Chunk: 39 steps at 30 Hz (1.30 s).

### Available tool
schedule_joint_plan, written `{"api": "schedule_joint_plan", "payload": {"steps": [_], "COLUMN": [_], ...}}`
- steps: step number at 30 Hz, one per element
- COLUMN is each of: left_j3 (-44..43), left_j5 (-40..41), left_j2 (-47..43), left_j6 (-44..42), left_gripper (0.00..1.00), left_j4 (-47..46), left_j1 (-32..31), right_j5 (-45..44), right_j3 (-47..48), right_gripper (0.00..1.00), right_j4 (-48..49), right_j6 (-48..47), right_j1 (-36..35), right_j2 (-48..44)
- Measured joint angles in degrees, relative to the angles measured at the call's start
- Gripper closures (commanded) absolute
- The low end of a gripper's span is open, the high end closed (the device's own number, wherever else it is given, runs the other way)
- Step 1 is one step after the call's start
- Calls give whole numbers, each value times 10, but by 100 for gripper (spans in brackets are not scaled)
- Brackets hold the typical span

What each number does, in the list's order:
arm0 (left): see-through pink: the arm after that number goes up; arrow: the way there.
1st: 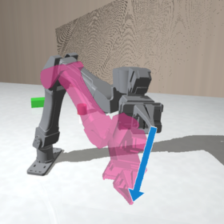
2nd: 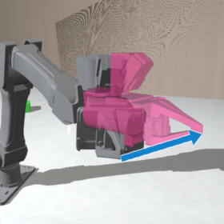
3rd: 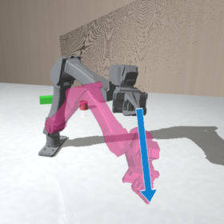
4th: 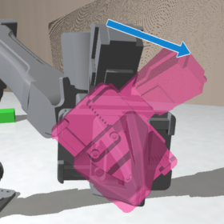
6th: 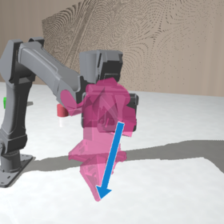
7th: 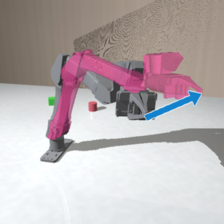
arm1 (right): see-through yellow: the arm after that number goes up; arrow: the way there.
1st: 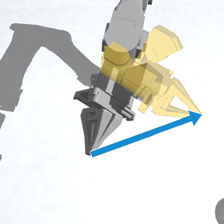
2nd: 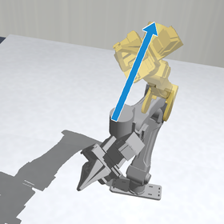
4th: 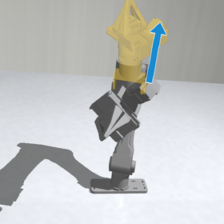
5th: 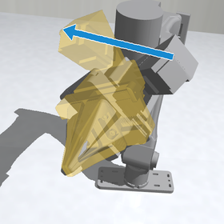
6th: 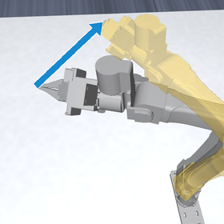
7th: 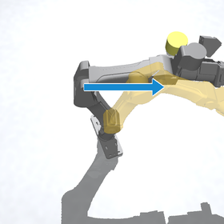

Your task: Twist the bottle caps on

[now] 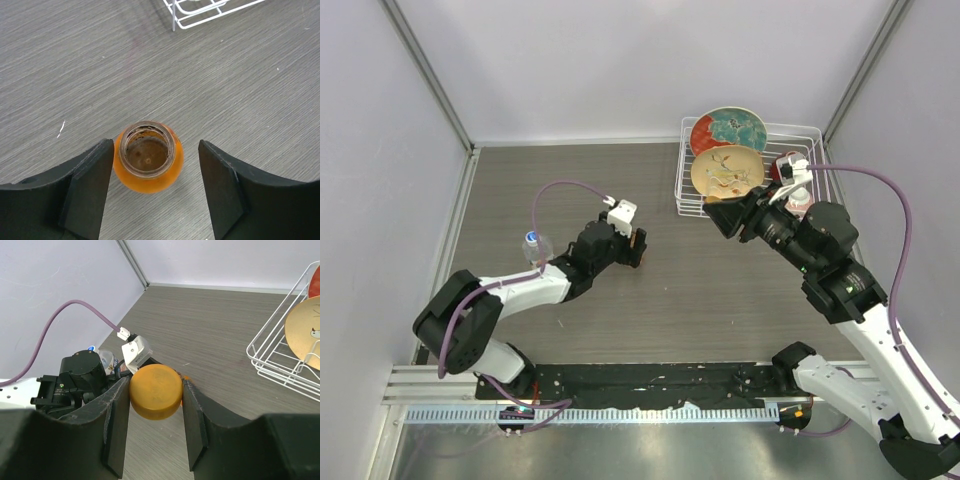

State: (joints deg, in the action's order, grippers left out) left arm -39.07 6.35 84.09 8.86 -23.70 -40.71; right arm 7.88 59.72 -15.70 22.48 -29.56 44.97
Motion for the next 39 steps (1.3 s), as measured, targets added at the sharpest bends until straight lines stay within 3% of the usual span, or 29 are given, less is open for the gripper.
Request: {"api": "schedule_joint_plan", "payload": {"steps": [5,9,18,29,36,39], "left_j3": [-1,-1,-13,-257,-427,-466], "left_j5": [-1,-3,-46,-83,-75,-90], "left_j2": [7,7,7,56,225,283], "left_j6": [0,-4,-60,-260,-293,-287], "left_gripper": [45,64,83,96,100,100], "left_j4": [0,-1,19,406,675,743], "left_j1": [2,2,2,-44,-125,-146], "right_j5": [-5,-8,-9,-19,-41,-49], "right_j3": [-3,-4,-5,-1,2,8], "right_gripper": [73,74,75,76,75,75], "right_j4": [-4,-8,-14,-24,-36,-42], "right_j6": [-5,-12,-14,-12,-8,-7], "right_j1": [0,0,0,0,0,0], "right_j2": [-2,-8,-9,1,5,5]}}
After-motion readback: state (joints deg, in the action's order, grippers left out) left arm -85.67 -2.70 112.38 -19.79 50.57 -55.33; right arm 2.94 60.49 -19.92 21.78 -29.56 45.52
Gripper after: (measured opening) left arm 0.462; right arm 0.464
